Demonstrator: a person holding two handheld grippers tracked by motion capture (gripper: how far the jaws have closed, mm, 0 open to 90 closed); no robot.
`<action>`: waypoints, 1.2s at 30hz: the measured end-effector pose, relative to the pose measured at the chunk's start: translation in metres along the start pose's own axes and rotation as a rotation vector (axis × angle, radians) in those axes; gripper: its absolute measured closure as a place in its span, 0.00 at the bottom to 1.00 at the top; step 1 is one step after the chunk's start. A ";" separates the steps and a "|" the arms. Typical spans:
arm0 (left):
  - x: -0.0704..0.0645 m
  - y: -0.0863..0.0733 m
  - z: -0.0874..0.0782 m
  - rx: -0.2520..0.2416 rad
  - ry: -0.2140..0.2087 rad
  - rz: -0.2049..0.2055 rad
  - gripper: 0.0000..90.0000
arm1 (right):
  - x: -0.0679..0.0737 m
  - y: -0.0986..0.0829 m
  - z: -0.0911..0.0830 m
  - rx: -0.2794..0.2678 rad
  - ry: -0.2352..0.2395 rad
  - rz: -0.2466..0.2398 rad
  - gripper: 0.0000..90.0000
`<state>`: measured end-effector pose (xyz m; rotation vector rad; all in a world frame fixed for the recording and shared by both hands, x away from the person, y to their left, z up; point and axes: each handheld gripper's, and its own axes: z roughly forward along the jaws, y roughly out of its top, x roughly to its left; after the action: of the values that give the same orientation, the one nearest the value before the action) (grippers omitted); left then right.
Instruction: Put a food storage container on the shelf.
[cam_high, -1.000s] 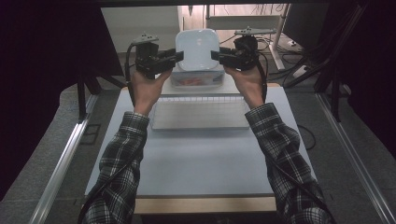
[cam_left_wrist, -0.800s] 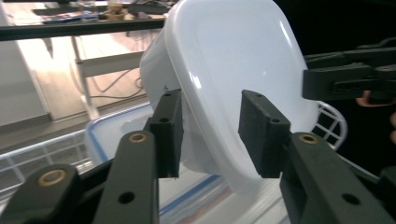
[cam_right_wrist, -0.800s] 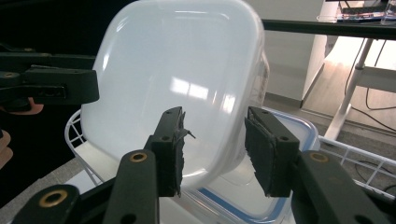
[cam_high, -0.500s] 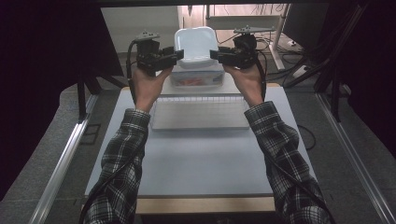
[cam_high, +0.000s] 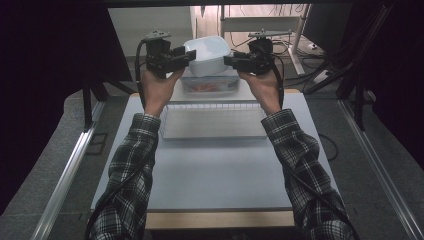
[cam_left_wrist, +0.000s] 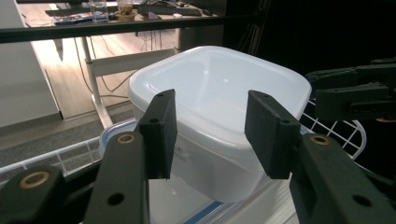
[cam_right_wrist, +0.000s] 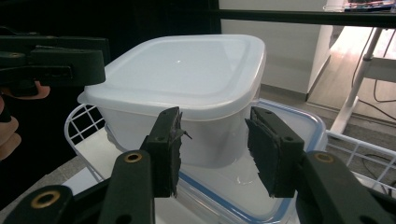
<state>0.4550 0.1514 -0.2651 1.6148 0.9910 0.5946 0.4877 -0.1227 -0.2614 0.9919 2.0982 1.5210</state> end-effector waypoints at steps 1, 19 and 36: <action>0.000 0.000 -0.001 -0.001 0.001 0.000 0.60 | 0.000 -0.001 0.000 -0.002 0.003 -0.001 0.60; -0.004 -0.034 -0.021 -0.011 -0.094 -0.034 0.95 | -0.014 -0.012 -0.007 -0.021 -0.017 0.002 0.93; -0.004 -0.033 0.005 0.075 -0.025 0.022 0.96 | -0.015 -0.020 -0.009 -0.005 -0.009 -0.002 0.91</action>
<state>0.4475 0.1469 -0.2977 1.6969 0.9889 0.5565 0.4859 -0.1430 -0.2787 0.9934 2.0875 1.5176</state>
